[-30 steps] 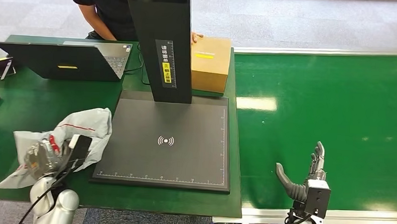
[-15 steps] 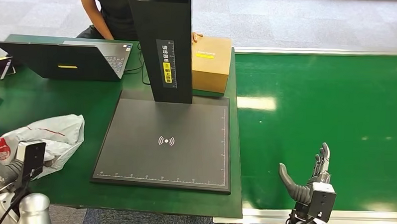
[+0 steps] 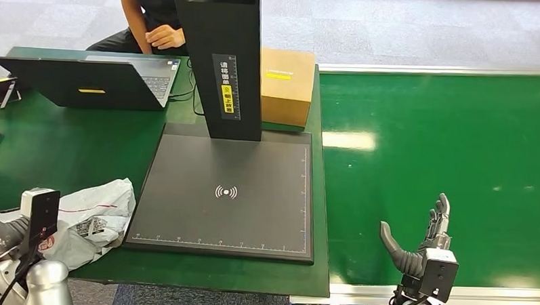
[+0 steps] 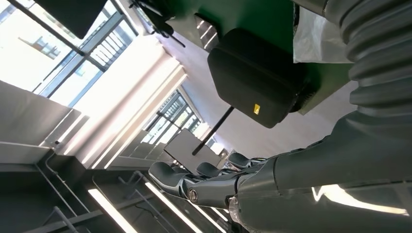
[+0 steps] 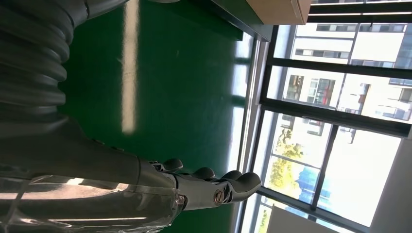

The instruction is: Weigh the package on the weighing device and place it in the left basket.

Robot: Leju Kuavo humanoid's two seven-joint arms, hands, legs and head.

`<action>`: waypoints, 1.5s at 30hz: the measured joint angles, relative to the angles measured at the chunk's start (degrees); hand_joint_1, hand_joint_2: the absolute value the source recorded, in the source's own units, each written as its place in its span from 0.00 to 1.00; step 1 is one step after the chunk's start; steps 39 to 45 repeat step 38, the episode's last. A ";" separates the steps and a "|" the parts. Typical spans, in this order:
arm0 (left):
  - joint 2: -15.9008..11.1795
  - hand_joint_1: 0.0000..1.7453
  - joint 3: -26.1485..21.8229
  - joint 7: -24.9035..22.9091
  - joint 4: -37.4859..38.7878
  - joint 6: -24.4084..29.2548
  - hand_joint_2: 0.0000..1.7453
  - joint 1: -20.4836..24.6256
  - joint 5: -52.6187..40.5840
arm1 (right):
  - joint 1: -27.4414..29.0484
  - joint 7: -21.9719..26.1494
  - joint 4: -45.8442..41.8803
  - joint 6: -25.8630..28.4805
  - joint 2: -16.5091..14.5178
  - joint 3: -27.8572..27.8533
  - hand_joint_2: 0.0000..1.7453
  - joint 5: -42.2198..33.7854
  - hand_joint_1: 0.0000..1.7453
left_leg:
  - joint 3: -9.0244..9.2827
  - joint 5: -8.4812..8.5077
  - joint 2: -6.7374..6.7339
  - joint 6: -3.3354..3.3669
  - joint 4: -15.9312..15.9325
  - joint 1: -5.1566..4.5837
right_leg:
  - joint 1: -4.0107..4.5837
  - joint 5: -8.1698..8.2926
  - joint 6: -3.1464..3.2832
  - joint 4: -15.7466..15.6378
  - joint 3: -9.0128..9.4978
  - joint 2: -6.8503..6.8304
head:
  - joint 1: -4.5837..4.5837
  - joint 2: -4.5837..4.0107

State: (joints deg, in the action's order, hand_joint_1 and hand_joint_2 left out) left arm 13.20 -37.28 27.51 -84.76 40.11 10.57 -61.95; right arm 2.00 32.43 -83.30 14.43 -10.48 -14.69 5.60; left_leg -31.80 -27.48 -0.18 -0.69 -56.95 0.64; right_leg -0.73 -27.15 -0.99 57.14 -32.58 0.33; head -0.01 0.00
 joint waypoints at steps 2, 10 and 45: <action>0.24 0.00 0.10 2.48 0.00 -0.01 1.00 0.10 3.52 | 0.01 -0.06 -0.24 -0.16 -0.05 0.00 1.00 0.01 0.00 | 0.01 0.00 0.00 0.00 0.00 0.00 | 0.00 0.00 0.00 0.00 0.00 0.00 | 0.00 0.00; -0.45 0.00 8.42 6.77 -0.08 -6.17 1.00 -1.31 25.80 | 0.07 -0.13 -1.00 -1.58 -0.08 0.00 1.00 0.29 0.00 | 0.01 -0.01 0.04 -0.01 0.00 0.00 | 0.00 0.00 0.00 0.00 0.01 -0.03 | 0.01 0.00; -0.79 0.00 41.23 6.62 12.04 -62.52 1.00 -4.71 56.84 | -5.49 -2.04 -0.25 -27.69 3.63 12.71 1.00 3.74 0.00 | -0.01 -0.01 0.05 -0.02 -0.01 -0.01 | 0.00 0.00 -0.01 -0.01 0.00 -0.04 | 0.01 0.00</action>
